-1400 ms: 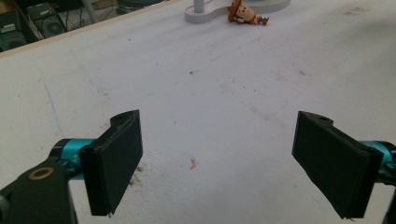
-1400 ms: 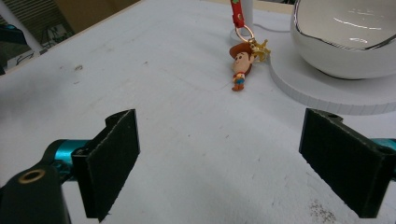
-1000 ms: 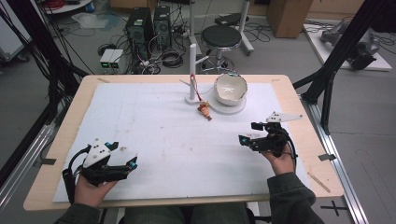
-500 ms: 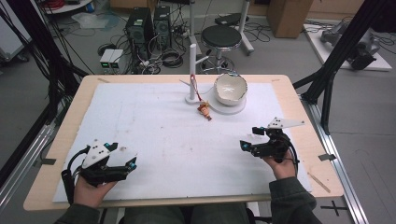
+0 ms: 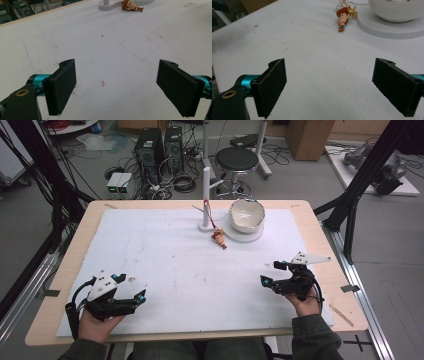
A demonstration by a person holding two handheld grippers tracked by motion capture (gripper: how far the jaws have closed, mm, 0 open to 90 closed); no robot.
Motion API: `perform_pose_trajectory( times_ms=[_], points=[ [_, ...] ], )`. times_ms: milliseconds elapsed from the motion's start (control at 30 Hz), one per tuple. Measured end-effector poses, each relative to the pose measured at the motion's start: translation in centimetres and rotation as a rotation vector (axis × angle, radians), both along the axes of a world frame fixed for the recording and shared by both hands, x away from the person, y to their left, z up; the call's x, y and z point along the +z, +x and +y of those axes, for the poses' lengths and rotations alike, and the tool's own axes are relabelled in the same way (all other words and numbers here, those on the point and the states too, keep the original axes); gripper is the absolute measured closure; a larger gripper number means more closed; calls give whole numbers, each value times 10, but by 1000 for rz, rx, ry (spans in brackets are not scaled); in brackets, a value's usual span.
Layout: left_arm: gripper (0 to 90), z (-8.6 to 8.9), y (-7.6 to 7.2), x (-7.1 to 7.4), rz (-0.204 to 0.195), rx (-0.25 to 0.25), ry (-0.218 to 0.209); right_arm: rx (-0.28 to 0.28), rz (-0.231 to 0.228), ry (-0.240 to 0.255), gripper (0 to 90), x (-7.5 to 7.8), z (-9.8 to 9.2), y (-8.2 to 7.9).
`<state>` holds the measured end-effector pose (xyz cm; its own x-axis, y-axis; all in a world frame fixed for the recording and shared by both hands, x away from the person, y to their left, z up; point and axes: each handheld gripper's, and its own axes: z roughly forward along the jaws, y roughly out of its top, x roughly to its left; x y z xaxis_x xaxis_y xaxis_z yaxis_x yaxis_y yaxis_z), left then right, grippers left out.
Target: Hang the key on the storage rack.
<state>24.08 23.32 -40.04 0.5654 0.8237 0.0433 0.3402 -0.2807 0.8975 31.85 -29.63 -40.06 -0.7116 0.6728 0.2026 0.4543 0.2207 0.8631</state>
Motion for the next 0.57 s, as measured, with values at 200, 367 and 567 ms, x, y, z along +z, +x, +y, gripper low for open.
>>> perform_pose_trajectory(
  times_ms=[200, 367, 567],
  points=[
    [167, 2, 0, -3, 6, 5, -5, 12, -7, 4, 113, -3, -1, -7],
    [167, 2, 0, -5, 8, 2, -6, 21, -8, 1, 113, -3, 1, -12],
    [166, 2, 1, -8, 4, 15, -3, 24, -10, -11, 113, -7, 3, -12]
  ],
)
